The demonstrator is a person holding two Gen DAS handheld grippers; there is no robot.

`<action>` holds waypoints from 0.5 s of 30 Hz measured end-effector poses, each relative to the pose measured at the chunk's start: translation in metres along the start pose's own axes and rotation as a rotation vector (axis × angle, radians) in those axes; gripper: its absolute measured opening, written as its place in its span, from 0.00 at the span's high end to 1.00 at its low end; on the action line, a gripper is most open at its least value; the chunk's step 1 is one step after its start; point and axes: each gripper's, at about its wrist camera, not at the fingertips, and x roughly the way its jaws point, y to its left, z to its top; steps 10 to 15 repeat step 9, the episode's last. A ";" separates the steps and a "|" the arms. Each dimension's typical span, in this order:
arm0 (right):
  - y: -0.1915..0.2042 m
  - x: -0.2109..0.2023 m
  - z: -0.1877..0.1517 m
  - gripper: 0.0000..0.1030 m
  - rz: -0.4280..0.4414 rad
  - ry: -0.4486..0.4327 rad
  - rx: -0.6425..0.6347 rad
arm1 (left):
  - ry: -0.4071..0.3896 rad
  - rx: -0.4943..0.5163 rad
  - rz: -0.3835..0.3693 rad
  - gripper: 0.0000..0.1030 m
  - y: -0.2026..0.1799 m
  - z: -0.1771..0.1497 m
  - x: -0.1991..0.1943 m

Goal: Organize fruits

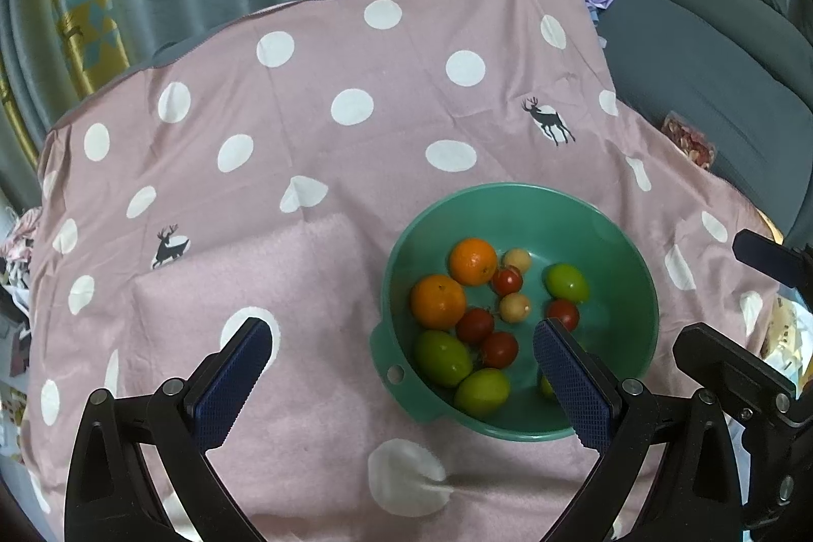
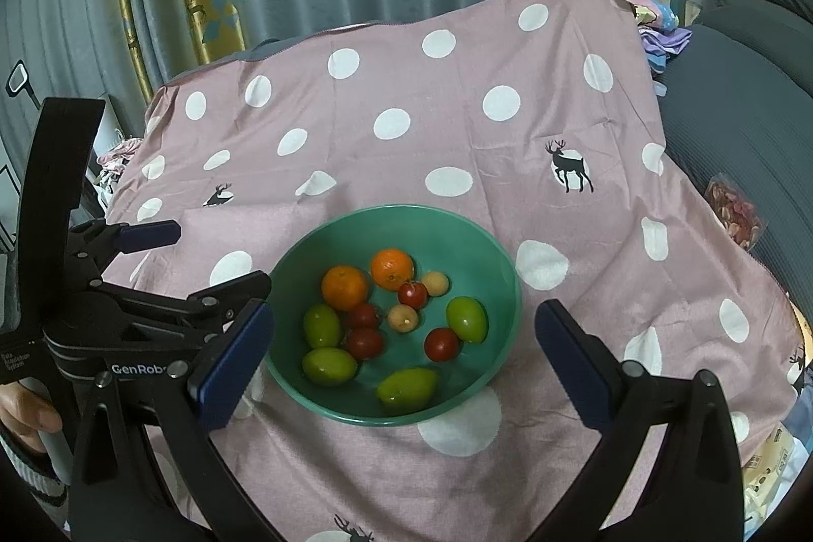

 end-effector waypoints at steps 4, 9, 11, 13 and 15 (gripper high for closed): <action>0.000 0.000 0.000 0.00 0.001 -0.001 0.000 | 0.000 0.001 0.000 0.01 0.000 0.000 0.000; 0.000 0.000 0.000 0.00 0.001 -0.001 0.001 | -0.002 -0.001 -0.001 0.01 0.000 -0.001 0.001; 0.000 0.000 0.000 0.00 0.001 -0.001 0.001 | -0.002 -0.001 -0.001 0.01 0.000 -0.001 0.001; 0.000 0.000 0.000 0.00 0.001 -0.001 0.001 | -0.002 -0.001 -0.001 0.01 0.000 -0.001 0.001; 0.000 0.000 0.000 0.00 0.001 -0.001 0.001 | -0.002 -0.001 -0.001 0.01 0.000 -0.001 0.001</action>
